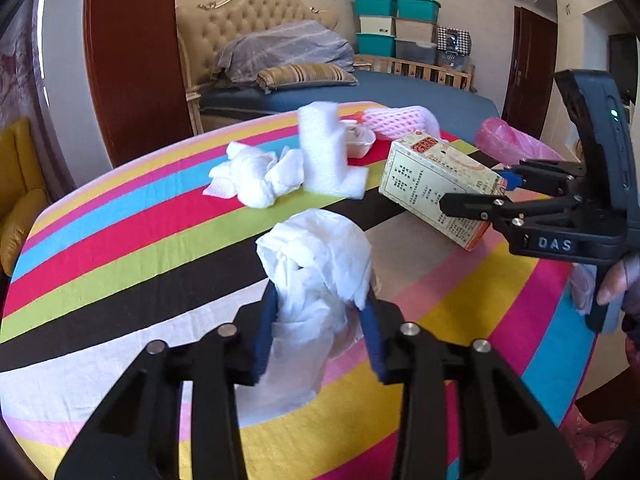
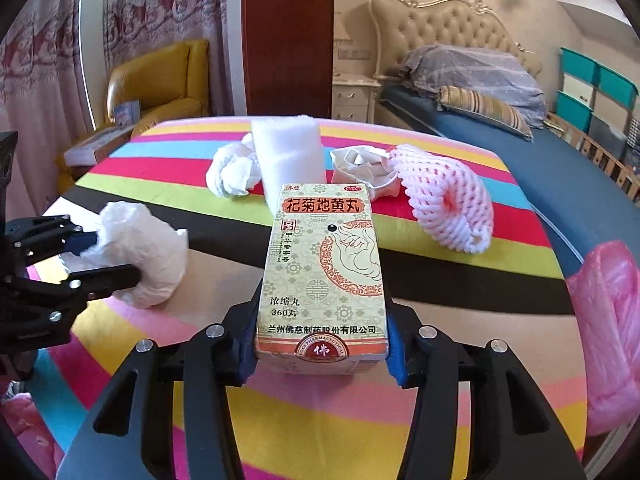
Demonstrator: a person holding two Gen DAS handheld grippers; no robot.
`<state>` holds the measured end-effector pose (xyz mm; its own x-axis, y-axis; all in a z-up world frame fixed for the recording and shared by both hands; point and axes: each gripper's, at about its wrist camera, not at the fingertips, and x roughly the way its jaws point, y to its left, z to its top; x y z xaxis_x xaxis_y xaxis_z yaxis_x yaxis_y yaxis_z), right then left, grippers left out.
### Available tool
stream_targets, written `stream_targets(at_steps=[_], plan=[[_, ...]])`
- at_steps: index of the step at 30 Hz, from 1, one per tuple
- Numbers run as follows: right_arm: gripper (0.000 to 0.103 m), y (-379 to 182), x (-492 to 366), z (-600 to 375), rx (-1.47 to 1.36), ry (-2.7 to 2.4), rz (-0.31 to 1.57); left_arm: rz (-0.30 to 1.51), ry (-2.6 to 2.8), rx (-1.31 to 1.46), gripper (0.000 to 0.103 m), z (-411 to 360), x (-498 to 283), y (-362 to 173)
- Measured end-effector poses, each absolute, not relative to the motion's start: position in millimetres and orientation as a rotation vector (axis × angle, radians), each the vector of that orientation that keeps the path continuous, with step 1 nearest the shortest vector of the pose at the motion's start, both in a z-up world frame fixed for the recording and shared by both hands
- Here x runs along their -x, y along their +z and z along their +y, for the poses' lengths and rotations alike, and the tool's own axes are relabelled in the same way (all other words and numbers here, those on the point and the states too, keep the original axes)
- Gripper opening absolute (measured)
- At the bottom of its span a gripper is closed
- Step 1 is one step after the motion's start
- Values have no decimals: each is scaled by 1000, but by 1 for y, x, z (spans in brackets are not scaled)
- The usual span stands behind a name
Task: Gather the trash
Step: 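Carry the plastic bag and medicine box over the pink bin and open both grippers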
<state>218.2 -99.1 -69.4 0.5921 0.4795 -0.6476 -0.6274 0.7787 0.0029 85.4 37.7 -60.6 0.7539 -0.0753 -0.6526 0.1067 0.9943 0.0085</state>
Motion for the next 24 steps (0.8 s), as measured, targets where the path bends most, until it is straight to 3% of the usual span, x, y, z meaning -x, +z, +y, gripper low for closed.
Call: stream_targets(at_steps=[24], plan=[[48, -28, -133, -162, 117, 581, 464, 438, -49, -75, 37, -22, -49, -23]])
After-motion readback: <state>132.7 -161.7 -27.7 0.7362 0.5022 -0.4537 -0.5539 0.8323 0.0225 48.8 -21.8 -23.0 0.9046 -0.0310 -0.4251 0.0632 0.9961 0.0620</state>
